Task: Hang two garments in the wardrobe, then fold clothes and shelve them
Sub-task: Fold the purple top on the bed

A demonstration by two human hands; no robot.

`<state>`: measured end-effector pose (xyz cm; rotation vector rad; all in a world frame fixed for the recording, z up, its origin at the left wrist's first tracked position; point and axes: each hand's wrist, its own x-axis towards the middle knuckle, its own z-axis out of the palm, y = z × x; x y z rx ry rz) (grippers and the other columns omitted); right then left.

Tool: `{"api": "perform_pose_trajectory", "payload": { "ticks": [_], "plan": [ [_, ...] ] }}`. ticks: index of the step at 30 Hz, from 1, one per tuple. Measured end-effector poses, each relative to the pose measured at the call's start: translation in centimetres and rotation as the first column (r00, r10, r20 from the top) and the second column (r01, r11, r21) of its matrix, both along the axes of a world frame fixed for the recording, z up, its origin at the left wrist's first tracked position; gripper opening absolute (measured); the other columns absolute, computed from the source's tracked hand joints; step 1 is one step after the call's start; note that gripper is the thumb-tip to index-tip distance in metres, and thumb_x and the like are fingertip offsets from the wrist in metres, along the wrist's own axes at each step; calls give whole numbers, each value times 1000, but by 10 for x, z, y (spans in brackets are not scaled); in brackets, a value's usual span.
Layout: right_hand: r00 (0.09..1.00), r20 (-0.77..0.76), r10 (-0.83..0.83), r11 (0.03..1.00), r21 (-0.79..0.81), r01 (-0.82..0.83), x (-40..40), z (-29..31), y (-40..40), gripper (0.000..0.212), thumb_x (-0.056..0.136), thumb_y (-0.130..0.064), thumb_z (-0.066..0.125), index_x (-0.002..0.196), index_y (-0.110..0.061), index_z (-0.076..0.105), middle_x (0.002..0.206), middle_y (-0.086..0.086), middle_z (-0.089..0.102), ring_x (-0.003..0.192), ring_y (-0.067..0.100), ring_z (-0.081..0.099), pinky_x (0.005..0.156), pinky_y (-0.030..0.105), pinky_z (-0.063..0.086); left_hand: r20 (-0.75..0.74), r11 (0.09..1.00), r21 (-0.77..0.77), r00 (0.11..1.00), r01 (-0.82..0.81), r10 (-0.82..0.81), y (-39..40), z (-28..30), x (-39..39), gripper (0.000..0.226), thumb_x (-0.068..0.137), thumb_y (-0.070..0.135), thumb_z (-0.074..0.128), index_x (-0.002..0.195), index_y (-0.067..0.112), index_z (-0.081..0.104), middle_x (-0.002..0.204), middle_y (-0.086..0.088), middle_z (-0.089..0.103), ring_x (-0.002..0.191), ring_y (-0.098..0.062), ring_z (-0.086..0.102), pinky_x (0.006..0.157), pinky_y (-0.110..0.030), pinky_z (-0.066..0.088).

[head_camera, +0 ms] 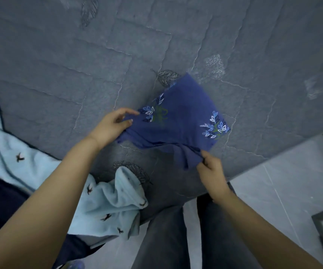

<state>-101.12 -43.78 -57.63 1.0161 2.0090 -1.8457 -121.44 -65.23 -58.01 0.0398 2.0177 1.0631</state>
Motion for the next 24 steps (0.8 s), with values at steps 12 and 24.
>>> {"api": "perform_pose_trajectory", "payload": {
  "ticks": [12, 24],
  "plan": [
    [904, 118, -411, 865, -261, 428, -87, 73, 111, 6, 87, -8, 66, 86, -4, 69, 77, 8, 75, 71, 18, 72, 63, 27, 58, 584, 753, 151, 672, -641, 455, 46, 77, -19, 36, 97, 14, 39, 79, 9, 71, 75, -8, 73, 66, -17, 72, 55, -21, 57],
    [860, 248, -446, 876, -75, 476, -40, -89, 105, 30, 93, -13, 63, 116, -14, 44, 87, 3, 60, 69, 9, 57, 59, 19, 51, 175, 867, -106, 849, -487, 498, 36, -73, 91, 25, 93, 8, 62, 114, 11, 50, 82, 4, 54, 71, -3, 53, 60, -8, 41]
  ]
}}
